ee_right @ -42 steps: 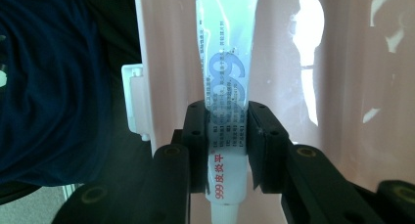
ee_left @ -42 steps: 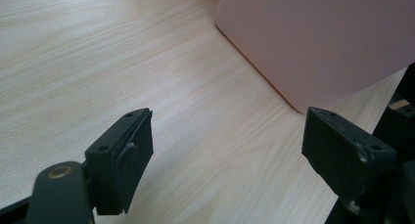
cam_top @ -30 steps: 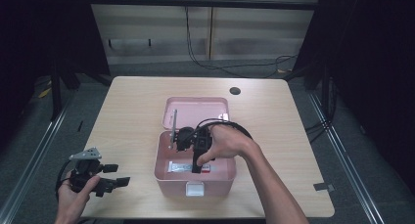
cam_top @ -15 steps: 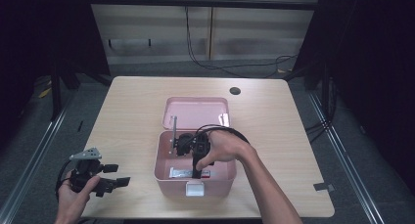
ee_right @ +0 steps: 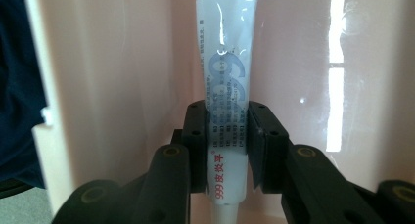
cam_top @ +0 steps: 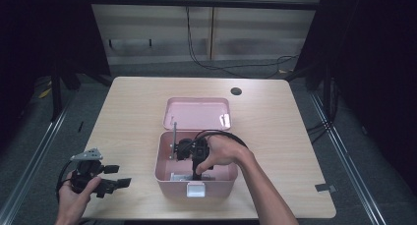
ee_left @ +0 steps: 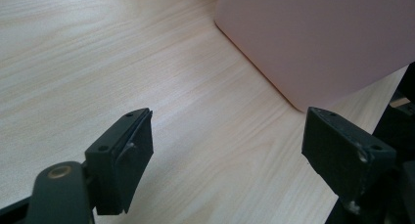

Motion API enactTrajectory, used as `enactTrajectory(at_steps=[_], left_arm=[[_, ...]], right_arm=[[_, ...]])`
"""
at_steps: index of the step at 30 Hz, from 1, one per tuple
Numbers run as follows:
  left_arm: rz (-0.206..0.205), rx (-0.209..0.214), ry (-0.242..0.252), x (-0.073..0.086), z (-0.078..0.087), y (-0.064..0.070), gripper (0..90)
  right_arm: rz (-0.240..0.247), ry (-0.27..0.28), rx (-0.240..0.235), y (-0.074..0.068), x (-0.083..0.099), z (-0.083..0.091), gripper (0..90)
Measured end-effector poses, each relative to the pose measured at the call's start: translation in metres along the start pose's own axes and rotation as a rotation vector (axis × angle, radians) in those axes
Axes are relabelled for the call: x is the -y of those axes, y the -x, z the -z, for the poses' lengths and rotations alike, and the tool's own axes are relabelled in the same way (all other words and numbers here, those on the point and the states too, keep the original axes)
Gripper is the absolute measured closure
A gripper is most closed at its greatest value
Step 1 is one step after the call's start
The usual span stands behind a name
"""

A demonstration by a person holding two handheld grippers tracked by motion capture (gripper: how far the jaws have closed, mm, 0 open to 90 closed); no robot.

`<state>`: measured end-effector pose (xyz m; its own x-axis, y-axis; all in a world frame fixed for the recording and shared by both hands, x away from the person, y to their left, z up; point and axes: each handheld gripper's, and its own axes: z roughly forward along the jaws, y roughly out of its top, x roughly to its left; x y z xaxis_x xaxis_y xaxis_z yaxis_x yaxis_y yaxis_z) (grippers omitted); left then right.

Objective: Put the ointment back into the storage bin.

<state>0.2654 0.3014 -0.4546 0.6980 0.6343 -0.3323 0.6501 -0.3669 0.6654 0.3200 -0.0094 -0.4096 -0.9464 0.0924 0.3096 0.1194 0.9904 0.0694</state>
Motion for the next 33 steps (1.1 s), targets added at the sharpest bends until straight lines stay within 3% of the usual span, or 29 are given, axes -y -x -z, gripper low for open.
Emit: enactTrajectory(at_steps=[6,9,20,24,27,33], left_arm=[[0.003,-0.001,0.001,0.000,0.000,0.000,19.1],[0.004,-0.001,0.002,0.000,0.000,0.000,19.1],[0.004,-0.002,0.002,0.000,0.001,0.000,19.1],[0.002,0.001,0.001,0.000,0.001,0.000,19.1],[0.003,-0.001,0.002,0.000,0.000,0.000,19.1],[0.003,-0.001,0.001,0.000,0.000,0.000,19.1]], right_arm=[[-0.001,0.006,-0.012,0.002,-0.001,-0.009,71.8],[0.002,-0.025,-0.009,0.003,-0.001,-0.014,71.8],[0.004,-0.017,-0.042,0.009,-0.004,-0.029,71.7],[0.011,-0.057,-0.038,0.009,-0.007,-0.034,71.7],[0.017,-0.040,-0.048,0.010,-0.007,-0.038,71.7],[0.020,-0.061,-0.041,0.009,-0.009,-0.041,71.6]])
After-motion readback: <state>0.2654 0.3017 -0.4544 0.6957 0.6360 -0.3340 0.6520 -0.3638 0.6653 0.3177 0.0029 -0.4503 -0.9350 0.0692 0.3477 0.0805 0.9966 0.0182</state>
